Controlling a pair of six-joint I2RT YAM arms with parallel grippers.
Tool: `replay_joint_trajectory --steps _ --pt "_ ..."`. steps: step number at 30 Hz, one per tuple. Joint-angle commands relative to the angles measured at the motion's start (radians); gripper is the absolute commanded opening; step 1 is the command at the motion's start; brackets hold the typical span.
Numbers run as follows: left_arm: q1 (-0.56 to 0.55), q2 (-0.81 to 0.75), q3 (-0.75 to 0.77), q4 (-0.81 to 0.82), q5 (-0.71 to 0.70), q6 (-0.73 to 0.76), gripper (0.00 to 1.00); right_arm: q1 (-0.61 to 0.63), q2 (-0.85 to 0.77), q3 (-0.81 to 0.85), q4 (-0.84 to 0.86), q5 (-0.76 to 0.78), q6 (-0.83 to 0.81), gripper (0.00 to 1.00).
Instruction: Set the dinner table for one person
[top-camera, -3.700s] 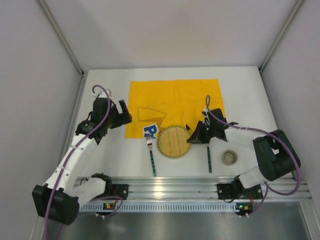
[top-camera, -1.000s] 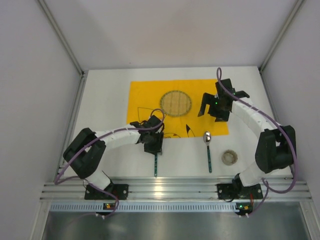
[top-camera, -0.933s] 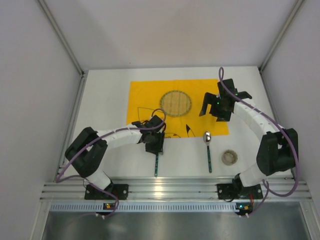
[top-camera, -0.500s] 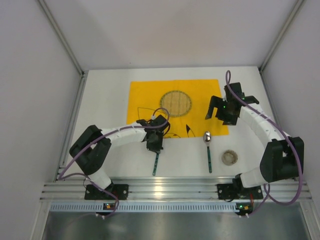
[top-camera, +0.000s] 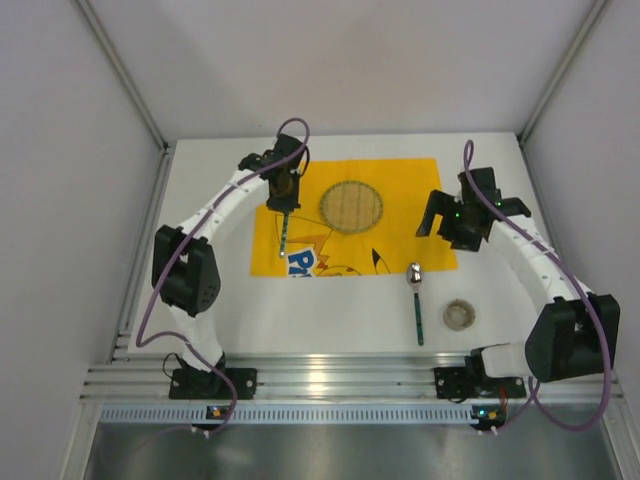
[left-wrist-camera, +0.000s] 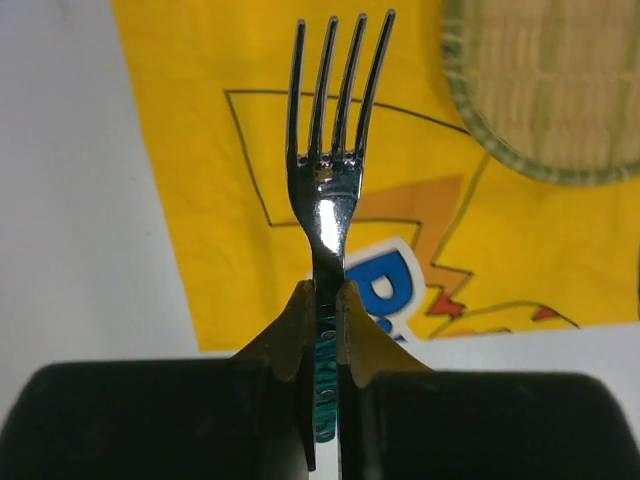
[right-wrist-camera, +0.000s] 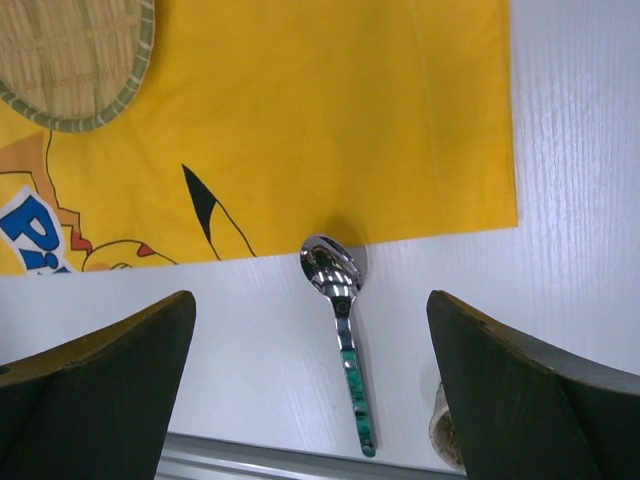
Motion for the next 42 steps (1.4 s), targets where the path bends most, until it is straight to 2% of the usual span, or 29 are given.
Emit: replay_joint_trajectory --steps 1,9,15,18,19,20,23,29,31,32,38,42 --pt "0.115 0.118 0.079 -0.001 0.041 0.132 0.00 -0.011 -0.028 -0.023 -0.009 -0.023 -0.006 1.00" --pt "0.247 0.327 0.254 0.127 0.166 0.135 0.00 -0.011 -0.029 -0.063 -0.012 -0.044 -0.005 1.00" --pt "0.290 0.389 0.274 0.201 0.215 0.094 0.00 -0.011 -0.008 -0.076 -0.015 -0.074 -0.012 1.00" --pt "0.293 0.404 0.271 0.217 0.215 0.091 0.14 -0.011 0.005 -0.094 -0.015 -0.093 -0.025 1.00" --pt "0.293 0.406 0.268 0.222 0.216 0.091 0.23 -0.011 0.005 -0.111 -0.015 -0.098 -0.025 1.00" --pt "0.293 0.407 0.254 0.225 0.215 0.091 0.42 -0.011 0.000 -0.122 -0.011 -0.106 -0.032 1.00" --pt "0.293 0.398 0.219 0.244 0.215 0.086 0.60 -0.006 -0.015 -0.174 0.003 -0.123 -0.035 1.00" --pt "0.293 0.314 0.142 0.256 0.246 0.074 0.68 0.029 -0.024 -0.257 0.022 -0.135 -0.015 0.99" --pt "0.293 0.230 0.095 0.263 0.240 0.071 0.71 0.067 -0.021 -0.269 0.025 -0.124 -0.008 0.96" --pt "0.293 0.229 0.076 0.270 0.235 0.071 0.77 0.084 -0.020 -0.272 0.025 -0.117 -0.005 0.95" --pt "0.293 0.042 -0.057 0.285 0.230 0.065 0.79 0.216 0.044 -0.281 0.032 -0.063 0.024 0.83" --pt "0.291 -0.076 -0.125 0.277 0.230 0.060 0.79 0.235 0.103 -0.289 0.040 -0.017 0.037 0.75"
